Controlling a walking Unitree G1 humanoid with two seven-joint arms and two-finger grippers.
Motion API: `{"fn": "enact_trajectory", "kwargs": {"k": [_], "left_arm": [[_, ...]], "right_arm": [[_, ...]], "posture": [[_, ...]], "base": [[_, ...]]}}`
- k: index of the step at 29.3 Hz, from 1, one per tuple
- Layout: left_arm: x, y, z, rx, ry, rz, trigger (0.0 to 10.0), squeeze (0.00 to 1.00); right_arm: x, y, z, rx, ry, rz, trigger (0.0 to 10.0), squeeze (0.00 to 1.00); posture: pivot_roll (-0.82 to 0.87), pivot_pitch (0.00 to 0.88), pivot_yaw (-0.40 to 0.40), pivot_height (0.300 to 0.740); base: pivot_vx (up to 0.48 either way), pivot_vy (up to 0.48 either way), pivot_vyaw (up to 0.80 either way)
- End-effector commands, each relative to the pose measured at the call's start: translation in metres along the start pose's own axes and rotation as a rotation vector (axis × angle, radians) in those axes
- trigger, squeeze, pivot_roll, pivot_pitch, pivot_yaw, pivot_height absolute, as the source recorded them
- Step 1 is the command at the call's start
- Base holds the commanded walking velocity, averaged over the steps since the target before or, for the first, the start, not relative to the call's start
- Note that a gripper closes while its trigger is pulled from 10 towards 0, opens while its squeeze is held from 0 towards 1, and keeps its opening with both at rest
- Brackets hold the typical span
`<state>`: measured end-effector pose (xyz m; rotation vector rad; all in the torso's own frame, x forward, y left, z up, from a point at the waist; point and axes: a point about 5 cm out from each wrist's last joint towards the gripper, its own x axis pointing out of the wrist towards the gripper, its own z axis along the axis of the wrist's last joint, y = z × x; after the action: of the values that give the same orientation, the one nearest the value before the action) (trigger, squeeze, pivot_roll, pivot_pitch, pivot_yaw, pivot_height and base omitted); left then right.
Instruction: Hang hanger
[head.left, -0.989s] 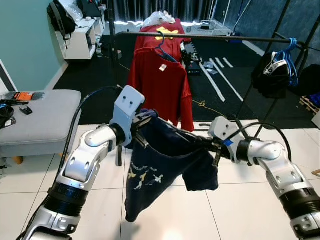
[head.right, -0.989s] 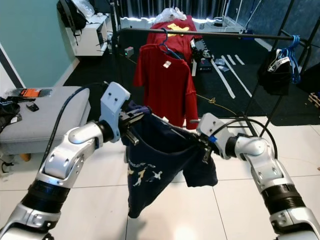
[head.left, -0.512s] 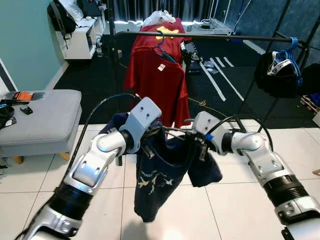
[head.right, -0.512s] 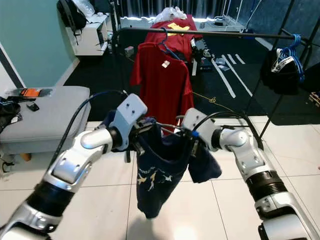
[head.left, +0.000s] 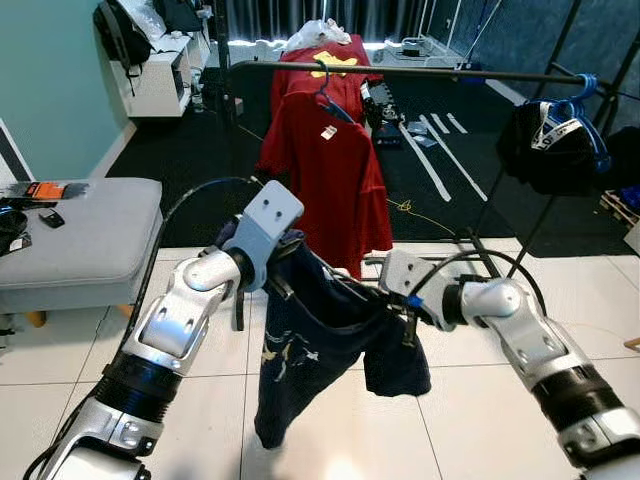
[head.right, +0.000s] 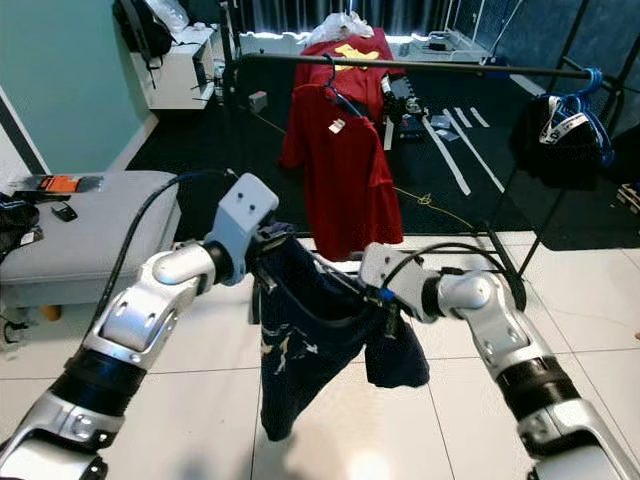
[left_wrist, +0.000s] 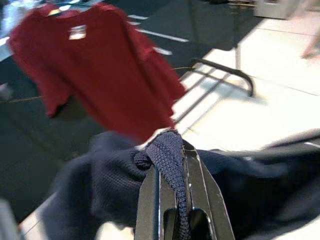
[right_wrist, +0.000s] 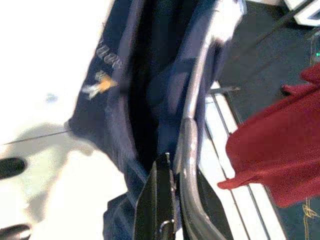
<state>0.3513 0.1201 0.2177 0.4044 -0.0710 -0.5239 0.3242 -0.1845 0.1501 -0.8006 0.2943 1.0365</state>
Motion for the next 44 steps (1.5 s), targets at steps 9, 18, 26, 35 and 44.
{"fn": "enact_trajectory", "kwargs": {"k": [9,18,26,35,44], "left_arm": [[-0.008,0.04,0.058,0.026,-0.291,0.211,1.1,0.0],[-0.007,0.026,0.048,0.012,-0.267,0.156,1.6,0.0],[-0.008,0.011,0.028,-0.089,-0.212,0.09,10.0,1.0],[-0.015,0.018,-0.005,-0.097,-0.06,0.208,10.0,0.0],[-0.027,0.026,0.012,-0.269,-0.22,0.185,10.0,0.0]], "right_arm": [[0.005,0.044,-0.037,0.154,0.109,0.19,0.0,0.0],[0.007,0.031,-0.019,0.115,0.013,0.113,0.0,0.0],[0.003,-0.014,0.024,0.238,-0.296,-0.194,0.0,0.0],[-0.016,-0.028,0.051,0.333,-0.509,-0.186,0.0,0.0],[-0.034,-0.024,0.039,0.346,-0.453,-0.016,0.0,0.0]], "posture": [[-0.01,0.049,-0.02,0.74],[0.0,0.049,-0.022,0.74],[-0.01,0.058,-0.017,0.74],[-0.01,0.063,-0.017,0.74],[-0.01,0.064,-0.017,0.74]], "base": [[0.0,0.0,0.0],[0.0,0.0,0.0],[0.0,0.0,0.0],[0.0,0.0,0.0],[0.0,0.0,0.0]]}}
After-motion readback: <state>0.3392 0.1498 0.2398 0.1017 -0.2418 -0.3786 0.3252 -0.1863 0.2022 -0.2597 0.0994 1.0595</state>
